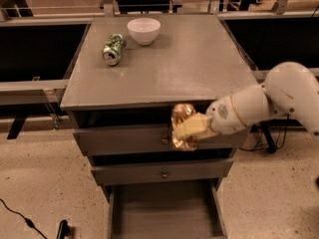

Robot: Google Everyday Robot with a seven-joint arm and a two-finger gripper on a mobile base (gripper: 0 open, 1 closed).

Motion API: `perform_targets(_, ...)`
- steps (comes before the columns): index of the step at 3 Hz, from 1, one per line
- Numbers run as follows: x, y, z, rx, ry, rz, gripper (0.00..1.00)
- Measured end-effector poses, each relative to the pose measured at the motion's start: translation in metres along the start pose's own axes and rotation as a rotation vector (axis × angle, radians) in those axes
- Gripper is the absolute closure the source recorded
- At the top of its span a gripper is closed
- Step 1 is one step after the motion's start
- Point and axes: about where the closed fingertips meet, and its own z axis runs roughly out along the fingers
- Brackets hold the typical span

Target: Pick orange can from bottom drawer and place on counter

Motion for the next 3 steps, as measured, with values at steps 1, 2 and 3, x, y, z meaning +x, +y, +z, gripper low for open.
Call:
perform_targets(1, 0.055, -0.013, -0.025, 0.085, 0.075, -0.024, 1.00)
perform_targets(2, 0.096, -0.004, -0.046, 0.119, 0.158, 0.016, 1.00)
perform_targets(3, 0.127, 0.007, -0.052, 0.054, 0.215, 0.083, 1.00)
